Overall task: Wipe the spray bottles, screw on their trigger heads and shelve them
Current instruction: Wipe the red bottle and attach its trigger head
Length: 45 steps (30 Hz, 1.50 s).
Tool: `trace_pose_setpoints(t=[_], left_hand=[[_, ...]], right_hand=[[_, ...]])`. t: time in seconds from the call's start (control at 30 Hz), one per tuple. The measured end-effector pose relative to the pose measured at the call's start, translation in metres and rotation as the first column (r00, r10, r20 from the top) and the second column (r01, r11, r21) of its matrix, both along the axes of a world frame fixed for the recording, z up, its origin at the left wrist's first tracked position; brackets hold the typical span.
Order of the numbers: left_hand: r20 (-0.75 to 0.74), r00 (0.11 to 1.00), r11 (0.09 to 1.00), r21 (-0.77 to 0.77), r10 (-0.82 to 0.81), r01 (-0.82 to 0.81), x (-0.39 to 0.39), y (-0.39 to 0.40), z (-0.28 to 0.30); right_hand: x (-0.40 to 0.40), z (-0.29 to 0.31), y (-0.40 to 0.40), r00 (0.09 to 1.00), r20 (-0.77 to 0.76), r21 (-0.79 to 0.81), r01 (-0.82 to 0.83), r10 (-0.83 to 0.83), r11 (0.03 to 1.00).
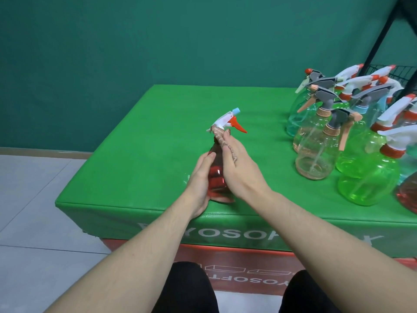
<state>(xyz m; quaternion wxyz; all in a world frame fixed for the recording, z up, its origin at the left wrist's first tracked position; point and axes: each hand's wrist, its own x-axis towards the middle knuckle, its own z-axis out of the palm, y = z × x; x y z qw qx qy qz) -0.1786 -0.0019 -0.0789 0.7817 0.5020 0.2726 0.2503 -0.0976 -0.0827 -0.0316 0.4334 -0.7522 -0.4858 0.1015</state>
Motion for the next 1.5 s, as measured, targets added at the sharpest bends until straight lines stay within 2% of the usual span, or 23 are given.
trace_pose_setpoints(t=[0.13,0.27,0.47,0.57,1.0,1.2,1.33,1.5], left_hand=[[-0.046,0.995,0.996,-0.003,0.093,-0.093,0.001,0.000,0.000],[0.027,0.985,0.985,-0.005,0.171,-0.171,-0.001,-0.003,0.004],[0.158,0.972,0.984,-0.068,0.175,-0.166,-0.003,-0.007,0.010],[0.164,0.972,0.985,-0.067,0.168,-0.159,-0.003,-0.006,0.009],[0.101,0.993,0.994,0.083,0.063,-0.071,0.000,-0.013,0.010],[0.053,0.999,0.999,0.041,0.008,-0.010,-0.004,-0.012,0.011],[0.053,0.998,1.000,0.015,0.013,-0.014,-0.004,-0.009,0.009],[0.080,0.993,0.996,-0.020,0.089,-0.088,-0.003,-0.005,0.006]], right_hand=[[-0.007,-0.023,-0.014,0.986,0.154,0.016,-0.071,0.068,0.997],[-0.014,-0.042,-0.034,0.966,0.238,-0.063,-0.087,0.100,0.994],[-0.024,-0.052,-0.056,0.930,0.331,-0.170,-0.109,0.161,0.979],[-0.024,-0.054,-0.061,0.923,0.351,-0.176,-0.101,0.158,0.979],[-0.002,-0.033,-0.034,0.981,0.191,-0.019,-0.029,0.032,0.999],[0.010,-0.004,-0.002,0.995,-0.098,0.101,-0.016,0.026,0.995],[0.007,-0.004,0.002,0.995,-0.102,0.040,0.025,-0.021,0.999],[-0.007,-0.026,-0.010,0.996,0.077,0.039,-0.043,0.040,0.998]])
